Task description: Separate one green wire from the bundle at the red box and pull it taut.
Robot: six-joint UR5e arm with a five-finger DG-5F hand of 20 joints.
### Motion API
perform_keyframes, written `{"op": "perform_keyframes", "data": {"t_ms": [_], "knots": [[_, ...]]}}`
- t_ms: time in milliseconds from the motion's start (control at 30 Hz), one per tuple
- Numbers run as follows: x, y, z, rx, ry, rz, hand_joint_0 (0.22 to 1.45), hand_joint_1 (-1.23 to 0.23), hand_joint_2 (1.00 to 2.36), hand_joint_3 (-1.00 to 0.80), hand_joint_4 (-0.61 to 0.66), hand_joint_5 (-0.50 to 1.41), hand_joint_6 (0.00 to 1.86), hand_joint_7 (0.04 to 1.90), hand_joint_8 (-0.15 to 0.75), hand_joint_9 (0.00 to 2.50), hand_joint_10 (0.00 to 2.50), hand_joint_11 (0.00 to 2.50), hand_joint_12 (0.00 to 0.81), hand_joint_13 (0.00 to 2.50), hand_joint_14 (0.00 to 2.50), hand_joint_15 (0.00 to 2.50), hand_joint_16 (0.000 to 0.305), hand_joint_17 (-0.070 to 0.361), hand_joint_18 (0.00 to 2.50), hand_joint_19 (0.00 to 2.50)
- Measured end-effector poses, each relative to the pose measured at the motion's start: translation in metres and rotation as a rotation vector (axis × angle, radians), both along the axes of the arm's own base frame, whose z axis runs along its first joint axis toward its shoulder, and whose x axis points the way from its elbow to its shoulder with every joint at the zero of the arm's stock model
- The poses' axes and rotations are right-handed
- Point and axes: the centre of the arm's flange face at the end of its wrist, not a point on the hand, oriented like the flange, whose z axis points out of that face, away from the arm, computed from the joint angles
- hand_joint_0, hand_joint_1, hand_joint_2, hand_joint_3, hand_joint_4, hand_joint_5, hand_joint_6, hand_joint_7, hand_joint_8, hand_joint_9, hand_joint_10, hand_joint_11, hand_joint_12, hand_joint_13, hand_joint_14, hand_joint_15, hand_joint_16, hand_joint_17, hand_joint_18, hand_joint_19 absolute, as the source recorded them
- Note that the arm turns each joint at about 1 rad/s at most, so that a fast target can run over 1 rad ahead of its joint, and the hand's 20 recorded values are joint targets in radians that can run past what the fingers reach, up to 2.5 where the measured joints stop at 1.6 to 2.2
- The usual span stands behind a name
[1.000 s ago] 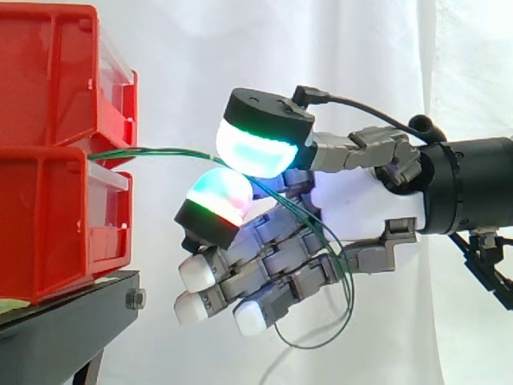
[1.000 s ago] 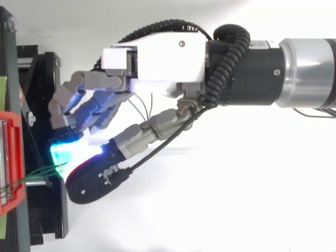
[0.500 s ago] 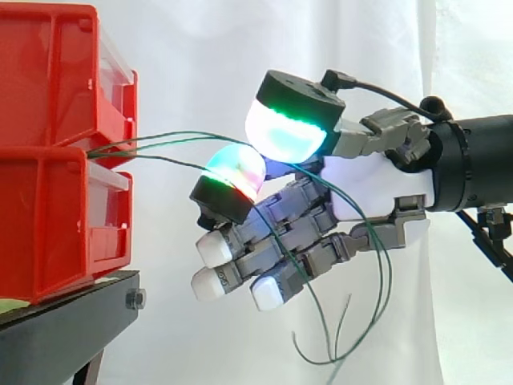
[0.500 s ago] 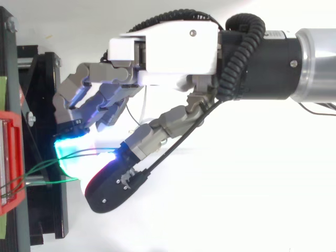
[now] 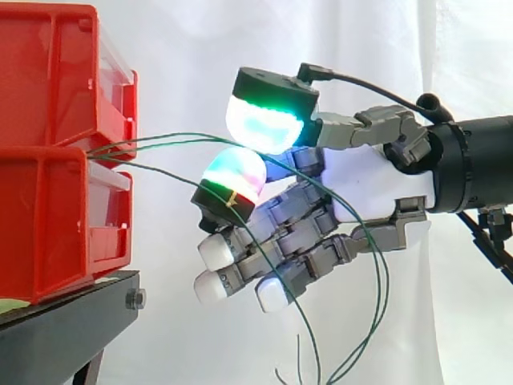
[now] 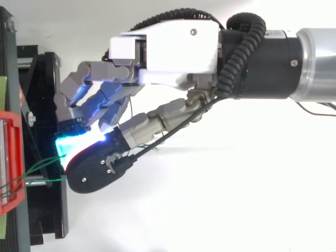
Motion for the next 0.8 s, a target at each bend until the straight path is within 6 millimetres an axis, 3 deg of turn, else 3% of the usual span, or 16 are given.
{"op": "perform_keyframes", "data": {"t_ms": [200,367,467,633,767,800], "knots": [[-0.0001,-0.0003,-0.0006,0.000,0.001,-0.001,0.62,-0.78,1.01,-0.28,0.19,-0.21,0.90,0.97,0.308,0.72,0.01,0.40,0.308,0.66,0.01,0.17,0.047,0.105,0.79,0.31],[-0.0002,-0.0006,-0.0007,-0.001,0.001,-0.002,0.64,-0.83,1.00,-0.46,0.21,-0.21,0.90,0.95,0.305,0.71,0.01,0.40,0.303,0.66,0.01,0.16,0.047,0.105,0.79,0.30],[-0.0002,-0.0011,-0.0008,0.000,0.001,-0.003,0.53,-0.65,1.00,-0.50,0.22,-0.20,0.90,0.93,0.315,0.74,0.01,0.40,0.312,0.67,0.01,0.16,0.049,0.110,0.81,0.31],[-0.0005,-0.0026,-0.0007,0.002,0.001,-0.001,0.55,-0.44,1.00,-0.49,0.22,-0.20,0.89,0.94,0.312,0.75,0.01,0.39,0.313,0.67,0.01,0.17,0.049,0.110,0.79,0.34],[-0.0013,-0.0052,0.0002,0.003,0.002,-0.003,0.59,-0.48,1.01,-0.39,0.20,-0.20,0.88,0.96,0.308,0.74,0.01,0.39,0.306,0.67,0.01,0.18,0.048,0.107,0.78,0.35],[-0.0014,-0.0057,0.0004,0.003,0.003,-0.003,0.59,-0.55,1.01,-0.34,0.21,-0.20,0.88,0.98,0.307,0.74,0.01,0.39,0.308,0.67,0.01,0.18,0.048,0.108,0.78,0.35]]}}
